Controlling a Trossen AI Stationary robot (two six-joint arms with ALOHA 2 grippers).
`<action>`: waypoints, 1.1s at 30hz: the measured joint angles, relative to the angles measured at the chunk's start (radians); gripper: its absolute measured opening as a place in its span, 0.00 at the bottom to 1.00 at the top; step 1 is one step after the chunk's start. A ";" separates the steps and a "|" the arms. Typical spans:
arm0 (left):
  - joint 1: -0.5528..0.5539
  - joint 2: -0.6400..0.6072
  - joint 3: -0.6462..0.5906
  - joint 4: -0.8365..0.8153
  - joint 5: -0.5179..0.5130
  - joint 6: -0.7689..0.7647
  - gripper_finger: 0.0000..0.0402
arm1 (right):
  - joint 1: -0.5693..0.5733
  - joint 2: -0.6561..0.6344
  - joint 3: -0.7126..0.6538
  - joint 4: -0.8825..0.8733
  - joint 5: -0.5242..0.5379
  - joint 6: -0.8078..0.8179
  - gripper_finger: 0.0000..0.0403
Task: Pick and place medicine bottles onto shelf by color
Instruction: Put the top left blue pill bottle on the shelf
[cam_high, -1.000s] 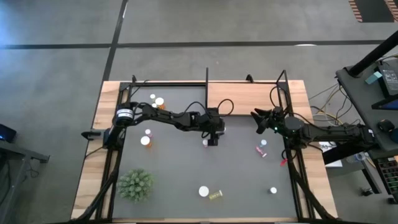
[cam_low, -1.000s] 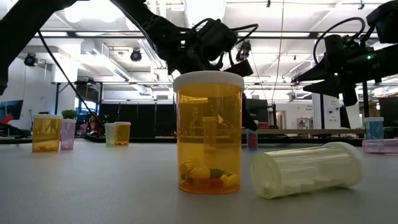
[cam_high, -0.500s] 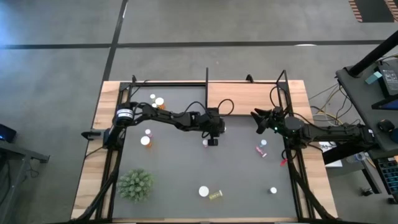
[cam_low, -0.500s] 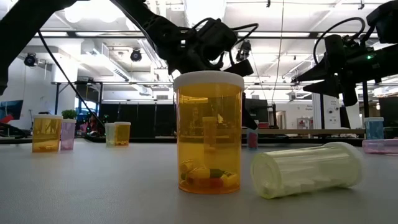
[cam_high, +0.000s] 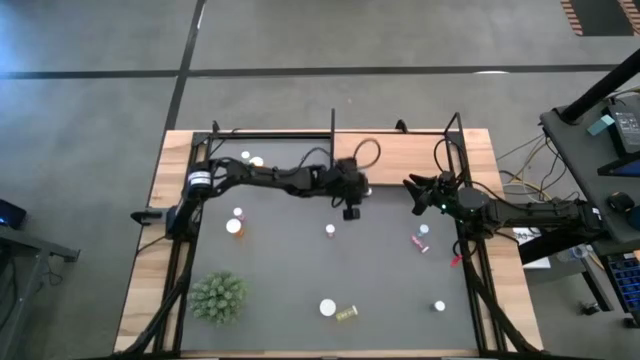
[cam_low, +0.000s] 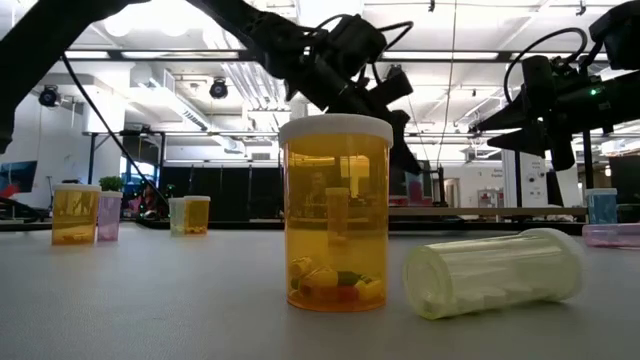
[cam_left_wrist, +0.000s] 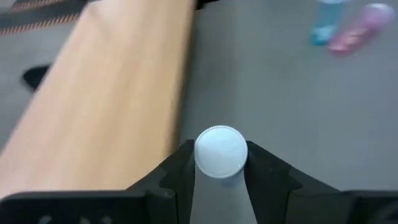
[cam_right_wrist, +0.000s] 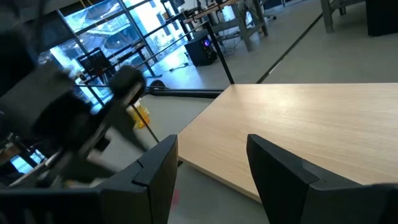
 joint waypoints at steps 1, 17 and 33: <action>0.010 0.000 0.026 -0.041 -0.002 -0.016 0.25 | 0.000 0.000 0.000 0.000 0.000 0.000 0.45; 0.167 0.000 0.145 -0.148 0.002 -0.008 0.27 | 0.000 0.000 0.000 0.000 0.000 0.000 0.45; 0.207 -0.001 0.152 -0.160 0.142 0.190 0.27 | 0.000 0.000 0.000 0.000 0.000 0.000 0.45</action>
